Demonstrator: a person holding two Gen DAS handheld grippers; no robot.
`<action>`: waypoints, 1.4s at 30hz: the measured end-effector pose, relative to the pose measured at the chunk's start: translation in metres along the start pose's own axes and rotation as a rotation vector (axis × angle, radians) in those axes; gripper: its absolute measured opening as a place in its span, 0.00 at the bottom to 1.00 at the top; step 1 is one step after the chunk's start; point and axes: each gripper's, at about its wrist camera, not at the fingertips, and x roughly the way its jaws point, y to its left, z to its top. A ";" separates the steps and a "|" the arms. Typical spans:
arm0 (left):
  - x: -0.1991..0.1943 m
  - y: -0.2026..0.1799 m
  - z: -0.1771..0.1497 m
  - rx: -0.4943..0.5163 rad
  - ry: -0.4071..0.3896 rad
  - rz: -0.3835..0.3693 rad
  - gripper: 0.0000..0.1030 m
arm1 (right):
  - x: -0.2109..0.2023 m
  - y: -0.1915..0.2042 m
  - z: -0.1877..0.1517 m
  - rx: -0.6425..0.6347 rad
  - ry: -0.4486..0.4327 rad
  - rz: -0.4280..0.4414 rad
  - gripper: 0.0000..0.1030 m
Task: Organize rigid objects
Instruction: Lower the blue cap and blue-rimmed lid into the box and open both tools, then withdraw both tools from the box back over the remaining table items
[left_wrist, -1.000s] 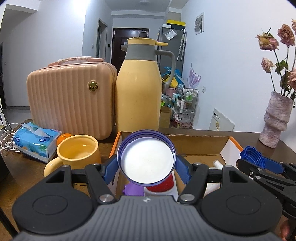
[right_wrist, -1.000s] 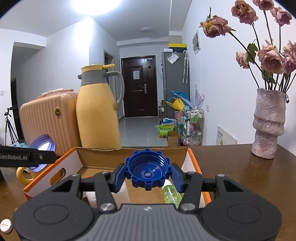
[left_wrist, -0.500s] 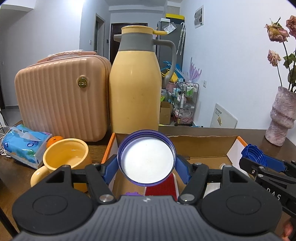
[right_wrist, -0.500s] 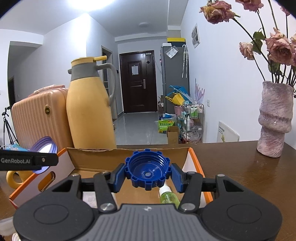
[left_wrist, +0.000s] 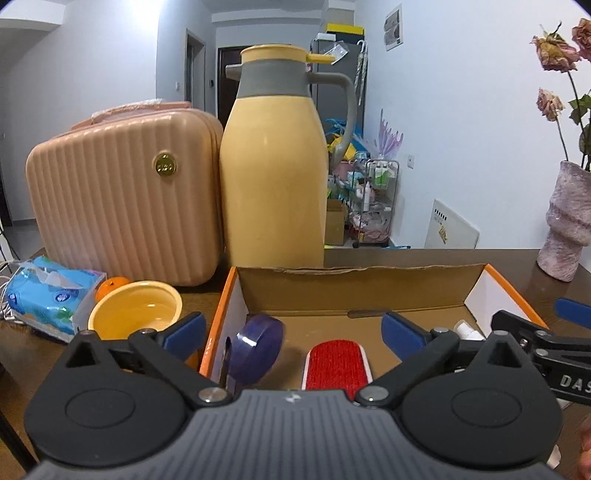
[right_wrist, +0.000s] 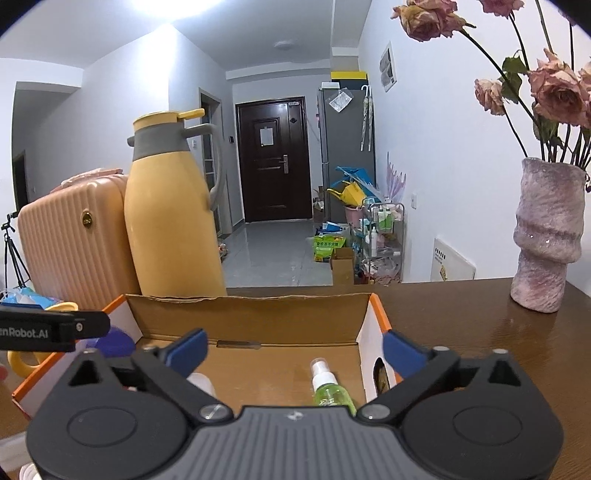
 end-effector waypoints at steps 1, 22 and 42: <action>0.001 0.001 0.000 0.000 0.002 0.005 1.00 | 0.000 0.001 0.000 -0.004 0.000 0.001 1.00; -0.010 0.003 -0.001 -0.011 -0.018 0.030 1.00 | -0.011 0.005 0.002 -0.009 -0.014 -0.012 1.00; -0.056 0.010 -0.022 -0.027 -0.033 0.035 1.00 | -0.056 0.013 -0.013 -0.009 -0.031 0.027 1.00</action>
